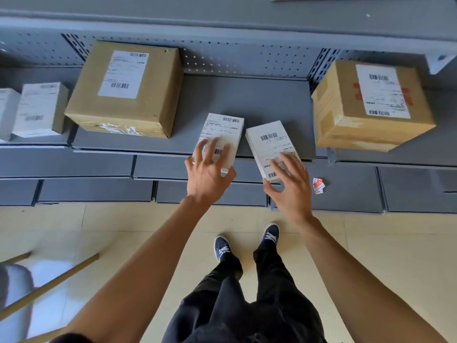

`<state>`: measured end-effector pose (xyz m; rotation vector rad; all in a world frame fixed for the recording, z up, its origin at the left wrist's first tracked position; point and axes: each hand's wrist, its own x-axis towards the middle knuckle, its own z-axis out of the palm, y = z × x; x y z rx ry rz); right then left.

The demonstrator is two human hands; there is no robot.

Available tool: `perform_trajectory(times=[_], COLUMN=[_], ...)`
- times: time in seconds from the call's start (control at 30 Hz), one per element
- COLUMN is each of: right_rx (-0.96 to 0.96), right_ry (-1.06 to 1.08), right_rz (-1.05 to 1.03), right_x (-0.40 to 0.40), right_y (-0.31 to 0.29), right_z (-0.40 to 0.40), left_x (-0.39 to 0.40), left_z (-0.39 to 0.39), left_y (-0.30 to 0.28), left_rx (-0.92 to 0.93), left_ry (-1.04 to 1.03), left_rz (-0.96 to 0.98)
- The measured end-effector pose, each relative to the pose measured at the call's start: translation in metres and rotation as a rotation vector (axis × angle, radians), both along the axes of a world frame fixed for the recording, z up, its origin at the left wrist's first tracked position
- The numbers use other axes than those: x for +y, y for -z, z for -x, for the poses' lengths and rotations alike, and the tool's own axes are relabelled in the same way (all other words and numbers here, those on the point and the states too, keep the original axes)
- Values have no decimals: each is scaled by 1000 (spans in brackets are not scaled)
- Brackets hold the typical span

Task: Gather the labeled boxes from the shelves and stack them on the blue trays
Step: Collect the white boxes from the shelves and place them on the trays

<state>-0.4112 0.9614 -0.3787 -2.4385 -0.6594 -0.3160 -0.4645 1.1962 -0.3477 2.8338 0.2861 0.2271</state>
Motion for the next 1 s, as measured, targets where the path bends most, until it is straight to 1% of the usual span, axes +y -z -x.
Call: perform_trajectory(times=[0.2, 0.33, 0.5, 0.77, 1.0], right_rx=[-16, -95, -191, -317, -395], right_ry=[58, 61, 78, 210, 420], right_rz=[32, 8, -30, -95, -96], right_x=[-11, -25, -63, -167, -278], right_y=[-16, -35, -60, -95, -124], right_z=[25, 42, 65, 129, 192], left_x=[2, -5, -34, -127, -232], left_z=[19, 34, 56, 92, 115], left_y=[-10, -19, -38, -78, -107], left_rx=[-74, -118, -188, -229, -278], left_ry=[75, 111, 160, 316, 504], left_rz=[-17, -19, -44, -105, -97])
